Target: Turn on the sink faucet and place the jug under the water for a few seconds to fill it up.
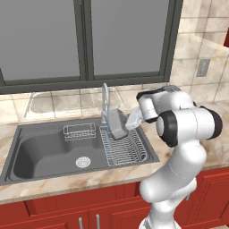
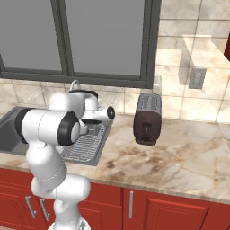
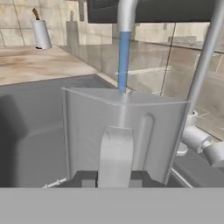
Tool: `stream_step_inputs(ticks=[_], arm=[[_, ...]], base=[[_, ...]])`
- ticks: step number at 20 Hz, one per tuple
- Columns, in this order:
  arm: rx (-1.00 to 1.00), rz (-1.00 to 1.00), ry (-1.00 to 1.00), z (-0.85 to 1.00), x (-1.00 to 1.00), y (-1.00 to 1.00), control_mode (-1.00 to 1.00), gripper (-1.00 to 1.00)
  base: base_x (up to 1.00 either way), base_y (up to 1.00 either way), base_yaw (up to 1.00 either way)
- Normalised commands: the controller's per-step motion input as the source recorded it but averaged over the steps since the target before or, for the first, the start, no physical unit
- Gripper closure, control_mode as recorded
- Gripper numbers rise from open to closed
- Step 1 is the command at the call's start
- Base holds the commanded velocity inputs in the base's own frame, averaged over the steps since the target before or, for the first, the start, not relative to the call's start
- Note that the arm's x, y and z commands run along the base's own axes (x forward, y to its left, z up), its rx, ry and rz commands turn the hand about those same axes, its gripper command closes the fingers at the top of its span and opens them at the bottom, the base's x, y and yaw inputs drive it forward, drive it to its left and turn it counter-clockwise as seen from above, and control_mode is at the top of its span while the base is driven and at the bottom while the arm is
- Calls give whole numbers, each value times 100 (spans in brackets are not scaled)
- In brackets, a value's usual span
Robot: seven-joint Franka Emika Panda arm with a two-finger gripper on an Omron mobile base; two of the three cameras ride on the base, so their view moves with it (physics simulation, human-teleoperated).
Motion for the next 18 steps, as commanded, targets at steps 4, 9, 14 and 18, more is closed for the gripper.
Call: stream_step_inputs(ticks=[4, 9, 14, 18], arm=[[-2, 2, 0, -10, 31, 0, -100, 100], [-1, 2, 0, -8, 25, 3, -100, 100], [-2, 3, -1, -1, 4, 6, -100, 100], [-2, 4, 0, 0, 0, 16, -100, 100]], base=[[0, 0, 0], [0, 0, 0], [0, 0, 0], [0, 0, 0]])
